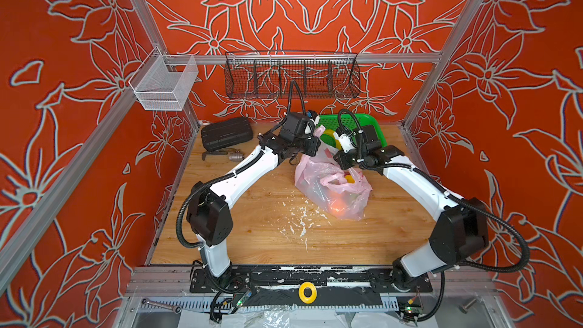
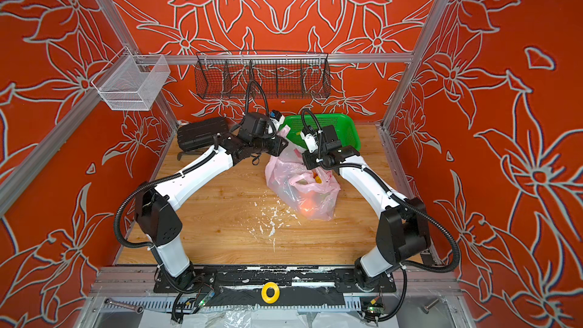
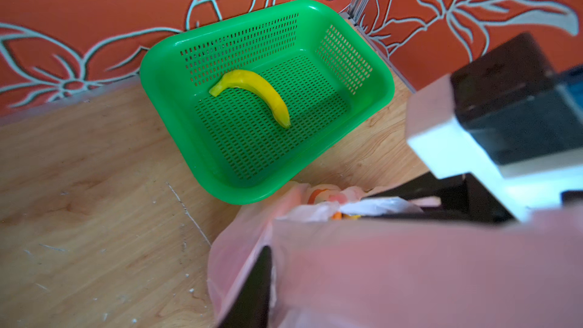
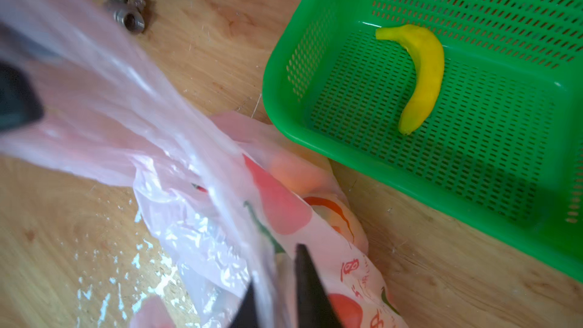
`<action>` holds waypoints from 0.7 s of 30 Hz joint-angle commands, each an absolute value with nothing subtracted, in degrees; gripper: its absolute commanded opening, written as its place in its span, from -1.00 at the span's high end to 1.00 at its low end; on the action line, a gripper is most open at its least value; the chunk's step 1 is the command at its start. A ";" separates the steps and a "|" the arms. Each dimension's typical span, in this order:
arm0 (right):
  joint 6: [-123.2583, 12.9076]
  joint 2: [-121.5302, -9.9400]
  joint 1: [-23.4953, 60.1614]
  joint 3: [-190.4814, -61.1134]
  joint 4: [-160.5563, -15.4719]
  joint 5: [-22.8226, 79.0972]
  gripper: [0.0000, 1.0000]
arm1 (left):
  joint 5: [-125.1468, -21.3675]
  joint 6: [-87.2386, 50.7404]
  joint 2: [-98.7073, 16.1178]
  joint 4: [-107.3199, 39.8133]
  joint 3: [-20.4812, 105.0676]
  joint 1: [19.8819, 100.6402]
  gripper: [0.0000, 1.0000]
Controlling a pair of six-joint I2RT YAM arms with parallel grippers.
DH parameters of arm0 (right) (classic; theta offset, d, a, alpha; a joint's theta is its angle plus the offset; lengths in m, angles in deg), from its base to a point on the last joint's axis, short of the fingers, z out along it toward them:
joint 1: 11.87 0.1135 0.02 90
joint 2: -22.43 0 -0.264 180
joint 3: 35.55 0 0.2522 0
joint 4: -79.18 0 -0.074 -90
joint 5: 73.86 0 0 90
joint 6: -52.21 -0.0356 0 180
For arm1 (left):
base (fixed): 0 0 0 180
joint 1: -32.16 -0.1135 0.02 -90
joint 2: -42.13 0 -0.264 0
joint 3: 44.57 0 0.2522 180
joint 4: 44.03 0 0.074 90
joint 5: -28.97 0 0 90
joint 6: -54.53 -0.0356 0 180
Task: Untie the knot of the plastic bag and take out the fruit
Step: Open the plastic bag at the center of the table.
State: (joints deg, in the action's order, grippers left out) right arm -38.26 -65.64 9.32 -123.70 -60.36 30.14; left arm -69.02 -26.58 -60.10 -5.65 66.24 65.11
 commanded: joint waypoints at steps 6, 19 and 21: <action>-49.81 -61.06 9.13 -121.46 -65.38 33.97 1.00 | -71.54 -11.78 -46.09 -7.07 53.89 65.96 -0.07; -59.21 -58.42 9.13 -121.37 -68.39 37.33 1.00 | -66.68 31.23 -25.77 -10.99 26.52 73.17 0.25; -59.41 -58.68 9.14 -121.68 -68.51 37.96 1.00 | -63.83 36.18 -26.93 -13.27 24.02 75.84 0.03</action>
State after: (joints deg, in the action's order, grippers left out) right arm -57.10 -59.81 9.23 -121.14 -66.68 35.69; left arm -67.14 23.62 -25.76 -9.45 26.88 72.96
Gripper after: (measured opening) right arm 0.045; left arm 0.453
